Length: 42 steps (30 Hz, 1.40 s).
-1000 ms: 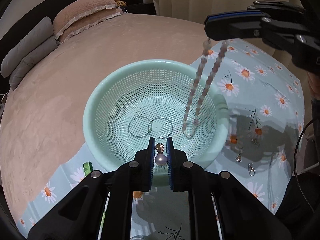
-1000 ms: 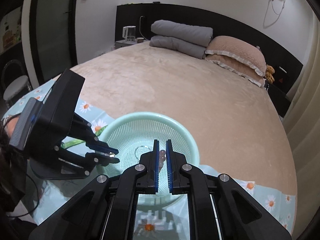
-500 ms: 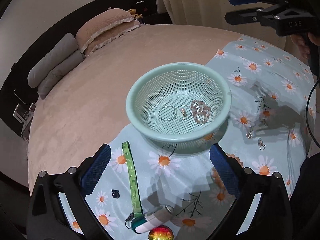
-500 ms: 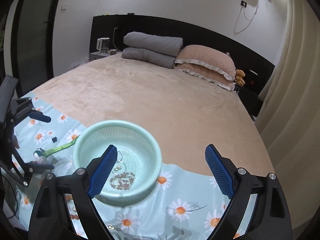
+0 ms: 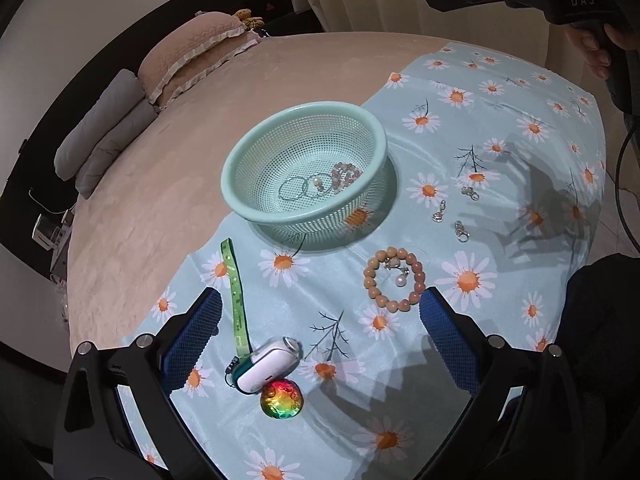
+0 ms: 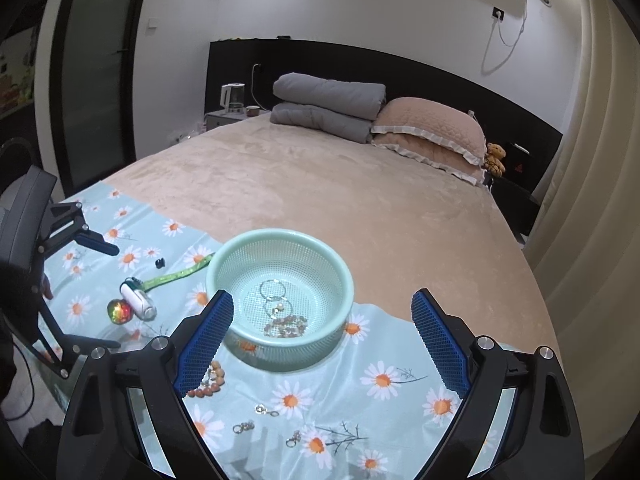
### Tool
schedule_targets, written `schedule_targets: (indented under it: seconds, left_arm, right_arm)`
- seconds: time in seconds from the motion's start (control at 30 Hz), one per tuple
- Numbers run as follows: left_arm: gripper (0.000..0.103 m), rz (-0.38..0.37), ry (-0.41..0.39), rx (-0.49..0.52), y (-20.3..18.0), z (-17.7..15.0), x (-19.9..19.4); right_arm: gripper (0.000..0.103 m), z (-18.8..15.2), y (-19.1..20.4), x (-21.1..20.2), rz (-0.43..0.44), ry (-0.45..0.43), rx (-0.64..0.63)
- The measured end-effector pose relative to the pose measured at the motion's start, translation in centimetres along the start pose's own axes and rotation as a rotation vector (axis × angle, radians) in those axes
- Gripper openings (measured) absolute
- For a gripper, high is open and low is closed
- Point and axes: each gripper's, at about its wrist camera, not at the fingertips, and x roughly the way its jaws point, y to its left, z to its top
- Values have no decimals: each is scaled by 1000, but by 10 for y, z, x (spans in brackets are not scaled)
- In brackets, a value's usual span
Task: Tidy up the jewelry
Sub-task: 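Move both open tools back toward the peach bracelet and silver rings, then grasp the peach bead bracelet with the left tool while the right tool grasps a silver ring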
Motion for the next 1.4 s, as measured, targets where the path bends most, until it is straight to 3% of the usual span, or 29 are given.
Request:
schedule_targets:
  seconds: [0.33, 0.67, 0.8, 0.83, 0.93, 1.07, 1.2, 1.23, 1.27, 1.3, 1.4]
  left_arm:
    - [97, -72, 61, 7, -37, -10, 25]
    - [97, -159, 153, -33, -45, -15, 90]
    - [97, -186, 138, -62, -39, -15, 102]
    - [97, -185, 131, -68, -37, -15, 104]
    - [97, -80, 78, -84, -28, -15, 103]
    - [97, -85, 68, -152, -16, -16, 111]
    - [97, -35, 87, -179, -16, -21, 129]
    - [97, -29, 114, -193, -16, -24, 137]
    - [98, -15, 138, -214, -16, -27, 143]
    - [99, -27, 143, -254, -13, -28, 147]
    - [98, -46, 143, -350, -4, -32, 151]
  right_arm:
    - [87, -54, -4, 1, 53, 103, -14]
    - [87, -119, 6, 50, 98, 249, 20]
    - [87, -145, 19, 73, 128, 291, 4]
    - [87, -149, 21, 78, 133, 297, 1]
    - [87, -162, 23, 89, 134, 297, 25]
    - [87, -173, 18, 97, 101, 247, 115]
    - [86, -186, 7, 103, 101, 217, 233]
    - [76, -189, 5, 105, 96, 218, 249]
    - [56, -193, 3, 106, 68, 215, 263]
    - [49, -197, -1, 108, 28, 220, 287]
    - [46, -205, -8, 109, 43, 212, 347]
